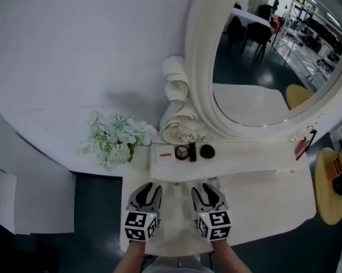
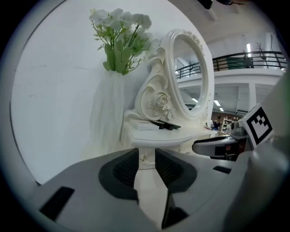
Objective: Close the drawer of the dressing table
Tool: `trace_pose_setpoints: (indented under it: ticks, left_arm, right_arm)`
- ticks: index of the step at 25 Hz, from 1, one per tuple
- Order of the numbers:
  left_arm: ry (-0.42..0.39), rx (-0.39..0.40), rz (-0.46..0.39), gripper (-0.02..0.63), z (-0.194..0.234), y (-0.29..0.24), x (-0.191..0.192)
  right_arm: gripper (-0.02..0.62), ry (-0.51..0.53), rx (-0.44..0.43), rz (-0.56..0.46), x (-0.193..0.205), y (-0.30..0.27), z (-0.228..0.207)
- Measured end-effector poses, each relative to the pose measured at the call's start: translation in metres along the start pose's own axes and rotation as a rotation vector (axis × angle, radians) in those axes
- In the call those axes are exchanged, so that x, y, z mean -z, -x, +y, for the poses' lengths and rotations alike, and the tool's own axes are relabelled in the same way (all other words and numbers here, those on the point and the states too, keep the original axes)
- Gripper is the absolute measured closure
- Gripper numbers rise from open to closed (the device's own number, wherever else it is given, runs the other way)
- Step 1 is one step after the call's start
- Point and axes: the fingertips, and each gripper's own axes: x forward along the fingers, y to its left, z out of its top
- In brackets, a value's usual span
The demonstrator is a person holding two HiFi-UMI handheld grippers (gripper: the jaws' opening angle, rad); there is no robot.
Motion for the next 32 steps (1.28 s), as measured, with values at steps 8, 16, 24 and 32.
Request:
trace_pose_setpoints:
  ticks: [8, 16, 24, 32]
  left_arm:
    - [-0.021, 0.017, -0.013, 0.533, -0.020, 0.021, 0.002]
    - [-0.032, 0.001, -0.036, 0.572, -0.029, 0.046, 0.002]
    - [-0.034, -0.011, -0.062, 0.601, -0.039, 0.066, -0.002]
    - [-0.033, 0.006, -0.088, 0.603, -0.056, 0.081, -0.006]
  right_arm:
    - [0.524, -0.010, -0.013, -0.036, -0.003, 0.028, 0.007]
    - [0.572, -0.014, -0.022, -0.068, -0.003, 0.053, 0.018]
    - [0.591, -0.025, -0.031, -0.104, -0.008, 0.079, 0.023]
    - [0.592, -0.046, -0.037, -0.137, -0.010, 0.104, 0.021]
